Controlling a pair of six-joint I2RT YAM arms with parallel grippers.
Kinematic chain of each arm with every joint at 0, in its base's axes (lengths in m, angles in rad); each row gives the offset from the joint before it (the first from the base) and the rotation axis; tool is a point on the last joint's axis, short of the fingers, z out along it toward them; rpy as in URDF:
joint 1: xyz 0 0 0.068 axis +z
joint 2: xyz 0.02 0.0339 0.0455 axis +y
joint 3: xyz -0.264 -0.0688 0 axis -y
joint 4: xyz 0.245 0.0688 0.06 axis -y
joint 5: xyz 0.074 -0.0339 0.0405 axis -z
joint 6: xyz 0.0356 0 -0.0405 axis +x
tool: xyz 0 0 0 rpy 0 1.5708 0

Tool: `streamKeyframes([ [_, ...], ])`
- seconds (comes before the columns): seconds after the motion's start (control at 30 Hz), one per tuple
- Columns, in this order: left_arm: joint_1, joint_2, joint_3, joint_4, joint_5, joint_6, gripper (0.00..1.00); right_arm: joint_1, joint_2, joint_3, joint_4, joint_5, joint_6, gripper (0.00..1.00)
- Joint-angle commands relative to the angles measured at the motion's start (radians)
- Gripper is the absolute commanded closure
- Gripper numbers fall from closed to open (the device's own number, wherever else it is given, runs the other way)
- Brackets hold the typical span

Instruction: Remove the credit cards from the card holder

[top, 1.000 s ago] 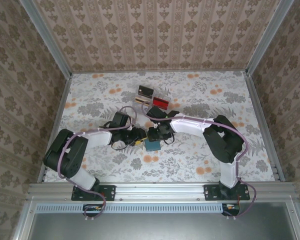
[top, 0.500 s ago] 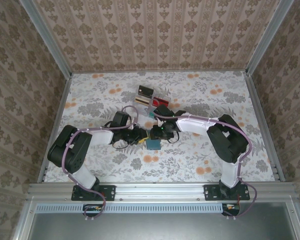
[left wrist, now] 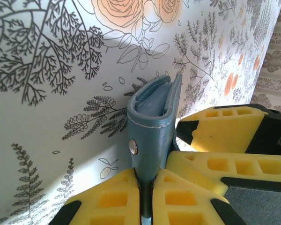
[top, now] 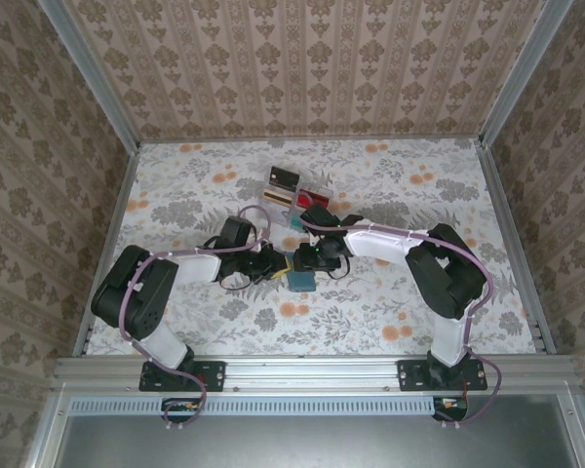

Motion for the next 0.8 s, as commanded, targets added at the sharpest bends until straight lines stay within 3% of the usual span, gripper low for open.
streamKeyframes([
  [0.0,0.001,-0.041,0.016,-0.05,0.004,0.029,1.0,-0.006,-0.006,0.002,-0.136,0.148,-0.01,0.53],
  [0.37,0.009,-0.051,0.005,-0.082,-0.025,0.035,1.0,-0.008,-0.064,-0.039,-0.16,0.264,0.013,0.63],
  [0.77,0.01,-0.042,0.03,-0.124,-0.026,0.054,1.0,-0.015,-0.044,-0.034,-0.042,0.053,0.01,0.64],
])
